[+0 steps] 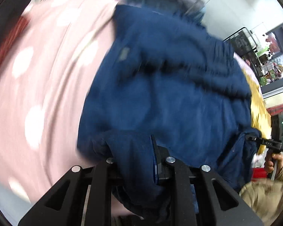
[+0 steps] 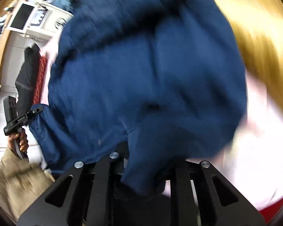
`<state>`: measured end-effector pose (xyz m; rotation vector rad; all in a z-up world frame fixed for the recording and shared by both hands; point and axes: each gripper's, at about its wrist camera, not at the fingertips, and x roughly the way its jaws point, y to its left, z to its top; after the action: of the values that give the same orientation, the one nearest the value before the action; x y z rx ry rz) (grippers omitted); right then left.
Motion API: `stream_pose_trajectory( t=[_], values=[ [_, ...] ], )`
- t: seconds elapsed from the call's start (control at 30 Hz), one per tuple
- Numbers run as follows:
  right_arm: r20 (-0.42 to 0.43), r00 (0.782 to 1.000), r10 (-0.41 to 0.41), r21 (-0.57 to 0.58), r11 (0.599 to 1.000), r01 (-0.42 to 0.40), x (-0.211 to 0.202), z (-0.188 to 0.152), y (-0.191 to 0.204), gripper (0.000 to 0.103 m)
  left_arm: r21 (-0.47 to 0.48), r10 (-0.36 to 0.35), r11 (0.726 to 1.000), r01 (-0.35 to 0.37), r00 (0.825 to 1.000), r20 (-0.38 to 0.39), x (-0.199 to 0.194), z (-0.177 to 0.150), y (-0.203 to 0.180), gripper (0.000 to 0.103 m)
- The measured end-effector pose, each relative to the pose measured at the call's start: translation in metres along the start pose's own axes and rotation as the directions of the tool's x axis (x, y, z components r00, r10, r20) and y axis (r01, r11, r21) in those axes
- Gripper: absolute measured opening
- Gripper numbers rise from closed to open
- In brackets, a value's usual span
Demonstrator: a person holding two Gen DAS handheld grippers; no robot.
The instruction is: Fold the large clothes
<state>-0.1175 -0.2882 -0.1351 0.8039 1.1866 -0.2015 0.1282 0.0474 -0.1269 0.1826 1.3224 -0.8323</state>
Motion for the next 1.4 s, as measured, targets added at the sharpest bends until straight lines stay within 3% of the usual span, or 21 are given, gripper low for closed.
stream_pose_trajectory(
  t=[0.17,0.27,0.33,0.5,0.73,0.83,0.93,1.0,1.1,1.17,1.3,1.33,1.4],
  values=[
    [0.178,0.983,-0.033,0.046,0.999,0.026,-0.028,0.092,-0.002,0.016,-0.003,0.051,0.999,-0.052,0.989,0.136,-0.010,0.088,-0.011,0.018],
    [0.269,0.963,-0.010,0.146,0.989,-0.030,-0.053,0.131,-0.023,0.016,-0.054,0.085,0.996,-0.076,0.978,0.190,-0.022,0.132,0.001,0.019],
    [0.306,0.952,0.026,0.172,0.982,-0.082,-0.060,0.154,-0.029,0.016,-0.045,0.068,0.997,-0.060,0.978,0.195,-0.023,0.158,0.000,0.019],
    [0.301,0.953,0.021,0.234,0.968,-0.096,-0.060,0.180,-0.033,0.016,-0.027,0.114,0.993,-0.111,0.979,0.168,-0.008,0.198,-0.021,0.019],
    [0.284,0.958,0.043,0.314,0.940,-0.135,-0.050,0.203,-0.056,0.016,-0.134,0.065,0.990,-0.050,0.992,0.112,0.018,0.236,-0.011,0.021],
    [0.280,0.957,0.069,0.371,0.912,-0.174,-0.045,0.218,-0.070,0.016,-0.237,-0.036,0.970,0.059,0.994,0.100,0.019,0.250,0.004,0.023],
    [0.296,0.949,0.110,0.424,0.875,-0.233,-0.041,0.231,-0.081,0.017,-0.324,-0.163,0.925,0.198,0.978,0.130,0.009,0.258,0.021,0.026],
    [0.294,0.947,0.127,0.449,0.856,-0.255,-0.037,0.242,-0.087,0.017,-0.320,-0.194,0.919,0.229,0.971,0.137,0.004,0.261,0.023,0.027],
    [0.274,0.949,0.153,0.523,0.805,-0.281,-0.026,0.252,-0.097,0.017,-0.267,-0.216,0.934,0.238,0.970,0.110,-0.002,0.263,0.020,0.029],
    [0.263,0.950,0.166,0.558,0.778,-0.290,-0.017,0.256,-0.104,0.017,-0.291,-0.267,0.912,0.288,0.957,0.112,-0.004,0.261,0.026,0.029],
    [0.253,0.946,0.201,0.608,0.727,-0.318,-0.004,0.256,-0.118,0.017,-0.389,-0.384,0.827,0.405,0.914,0.134,-0.007,0.257,0.048,0.030],
    [0.255,0.943,0.212,0.618,0.715,-0.328,-0.003,0.256,-0.120,0.018,-0.390,-0.400,0.820,0.419,0.907,0.132,-0.010,0.256,0.051,0.030],
    [0.256,0.936,0.243,0.634,0.688,-0.353,-0.001,0.255,-0.124,0.019,-0.365,-0.401,0.832,0.417,0.908,0.123,-0.017,0.253,0.050,0.030]
  ],
)
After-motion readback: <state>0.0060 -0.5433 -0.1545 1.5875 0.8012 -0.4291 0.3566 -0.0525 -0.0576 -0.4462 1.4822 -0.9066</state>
